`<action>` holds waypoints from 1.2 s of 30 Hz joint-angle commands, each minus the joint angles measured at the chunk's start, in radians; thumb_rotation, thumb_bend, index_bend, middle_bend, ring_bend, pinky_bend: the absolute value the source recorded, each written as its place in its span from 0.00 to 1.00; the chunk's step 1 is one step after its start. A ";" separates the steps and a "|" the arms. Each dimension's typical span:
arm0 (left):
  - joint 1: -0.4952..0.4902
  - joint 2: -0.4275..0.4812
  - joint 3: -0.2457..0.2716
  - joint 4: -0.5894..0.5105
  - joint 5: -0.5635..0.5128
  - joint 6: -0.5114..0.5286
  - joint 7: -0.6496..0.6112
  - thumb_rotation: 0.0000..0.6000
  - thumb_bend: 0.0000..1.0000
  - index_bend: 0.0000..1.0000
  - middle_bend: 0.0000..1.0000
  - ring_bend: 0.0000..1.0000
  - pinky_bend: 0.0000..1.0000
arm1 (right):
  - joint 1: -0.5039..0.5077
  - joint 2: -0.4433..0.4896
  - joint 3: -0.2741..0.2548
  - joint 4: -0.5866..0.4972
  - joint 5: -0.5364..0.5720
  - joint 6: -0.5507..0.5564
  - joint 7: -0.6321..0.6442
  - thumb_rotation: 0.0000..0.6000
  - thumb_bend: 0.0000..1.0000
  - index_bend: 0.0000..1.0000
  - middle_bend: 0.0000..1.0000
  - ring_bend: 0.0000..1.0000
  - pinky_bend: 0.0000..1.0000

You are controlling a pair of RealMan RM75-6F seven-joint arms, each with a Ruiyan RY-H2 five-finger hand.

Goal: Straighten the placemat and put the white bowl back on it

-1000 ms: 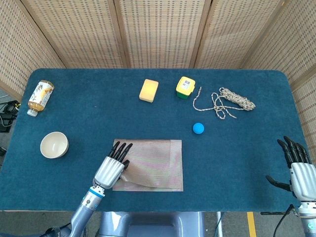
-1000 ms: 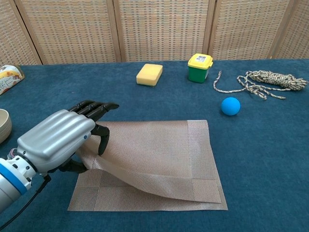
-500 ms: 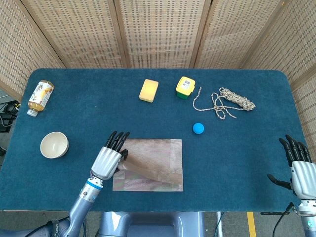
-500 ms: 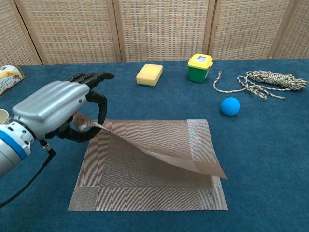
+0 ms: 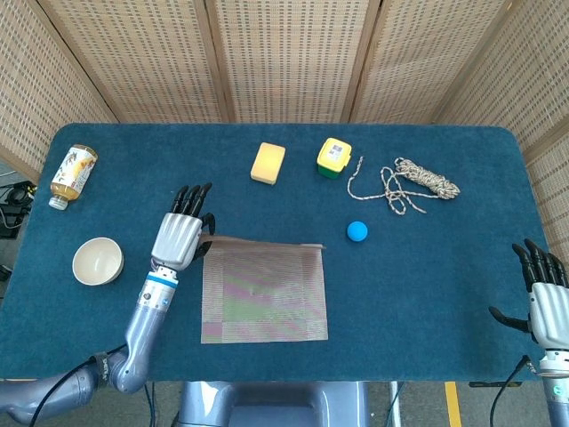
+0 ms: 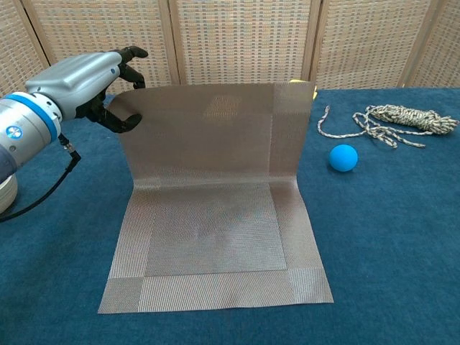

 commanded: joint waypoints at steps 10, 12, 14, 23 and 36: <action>-0.114 -0.066 -0.045 0.230 -0.139 -0.019 0.119 1.00 0.44 0.68 0.00 0.00 0.00 | 0.008 -0.015 0.007 0.021 0.037 -0.029 -0.023 1.00 0.13 0.00 0.00 0.00 0.00; -0.129 -0.087 -0.060 0.272 -0.175 -0.017 0.137 1.00 0.44 0.67 0.00 0.00 0.00 | 0.008 -0.016 0.008 0.025 0.040 -0.030 -0.023 1.00 0.13 0.00 0.00 0.00 0.00; -0.145 -0.102 -0.072 0.303 -0.208 -0.025 0.146 1.00 0.43 0.64 0.00 0.00 0.00 | 0.009 -0.018 0.009 0.029 0.044 -0.032 -0.025 1.00 0.13 0.00 0.00 0.00 0.00; -0.175 -0.120 -0.048 0.391 -0.234 -0.030 0.111 1.00 0.19 0.07 0.00 0.00 0.00 | 0.013 -0.032 0.004 0.034 0.048 -0.043 -0.055 1.00 0.13 0.00 0.00 0.00 0.00; -0.116 -0.024 -0.005 0.302 -0.197 0.043 0.014 1.00 0.11 0.00 0.00 0.00 0.00 | 0.015 -0.040 -0.009 0.027 0.021 -0.039 -0.073 1.00 0.13 0.00 0.00 0.00 0.00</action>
